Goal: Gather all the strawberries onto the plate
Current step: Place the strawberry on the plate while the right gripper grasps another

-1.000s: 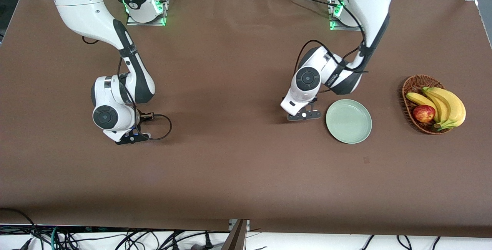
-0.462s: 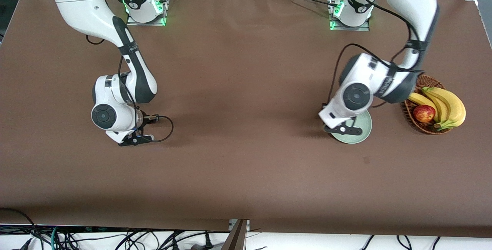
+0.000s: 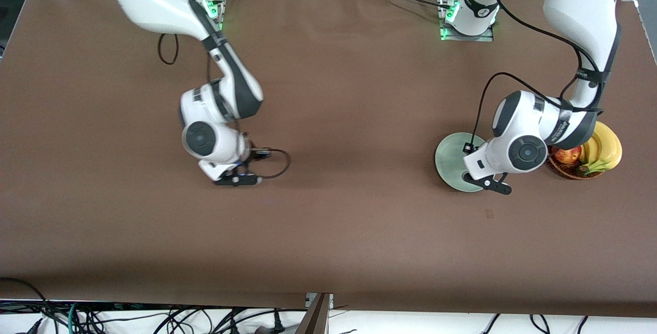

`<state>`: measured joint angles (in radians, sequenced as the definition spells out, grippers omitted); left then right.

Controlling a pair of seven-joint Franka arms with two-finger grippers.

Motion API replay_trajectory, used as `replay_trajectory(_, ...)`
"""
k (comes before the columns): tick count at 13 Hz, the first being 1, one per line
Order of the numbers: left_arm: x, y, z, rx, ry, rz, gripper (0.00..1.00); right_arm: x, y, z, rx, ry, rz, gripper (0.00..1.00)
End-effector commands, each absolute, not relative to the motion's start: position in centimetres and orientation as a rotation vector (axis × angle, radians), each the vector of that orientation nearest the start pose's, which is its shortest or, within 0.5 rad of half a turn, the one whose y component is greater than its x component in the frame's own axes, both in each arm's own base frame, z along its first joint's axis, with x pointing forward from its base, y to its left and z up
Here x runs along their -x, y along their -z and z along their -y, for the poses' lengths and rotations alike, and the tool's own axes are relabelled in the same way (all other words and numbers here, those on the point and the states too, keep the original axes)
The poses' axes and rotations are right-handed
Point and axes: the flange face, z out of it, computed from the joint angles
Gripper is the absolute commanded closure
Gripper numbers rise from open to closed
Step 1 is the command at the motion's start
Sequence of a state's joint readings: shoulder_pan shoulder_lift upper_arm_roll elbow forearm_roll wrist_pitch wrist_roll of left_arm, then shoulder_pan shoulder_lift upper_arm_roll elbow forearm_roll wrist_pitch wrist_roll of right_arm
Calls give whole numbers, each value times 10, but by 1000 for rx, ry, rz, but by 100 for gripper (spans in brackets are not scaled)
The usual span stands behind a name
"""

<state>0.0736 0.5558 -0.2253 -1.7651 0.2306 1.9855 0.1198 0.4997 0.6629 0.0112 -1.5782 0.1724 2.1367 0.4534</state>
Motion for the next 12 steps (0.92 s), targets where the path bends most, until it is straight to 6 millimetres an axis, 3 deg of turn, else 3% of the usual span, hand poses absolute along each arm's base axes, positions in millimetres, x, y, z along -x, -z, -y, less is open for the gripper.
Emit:
replay_trajectory(1,-625,-218,45,2979,-475,-721,100,-588,-249,-419,3018,-156,-262,88)
replay_trajectory(2,-625,-212,35,2983,-481,-743,100,-578,-250,-449,2993,-107,-304,88)
replay_trajectory(5,-625,-211,32,2984,-484,-753,99,-540,-241,-529,2886,40,-343,88)
replay_trajectory(6,-625,-211,31,2985,-484,-751,91,-525,-237,-552,2861,57,-351,88)
replay_trajectory(7,-625,-211,31,2988,-487,-749,69,-520,-235,-565,2837,72,-374,87)
replay_trajectory(8,-625,-210,31,2992,-489,-735,13,-512,-235,-580,2813,89,-375,87)
replay_trajectory(9,-624,-215,31,2990,-492,-726,0,-506,-230,-592,2792,106,-376,87)
replay_trajectory(12,-626,-229,34,2991,-478,-717,0,-500,-217,-609,2704,204,-352,86)
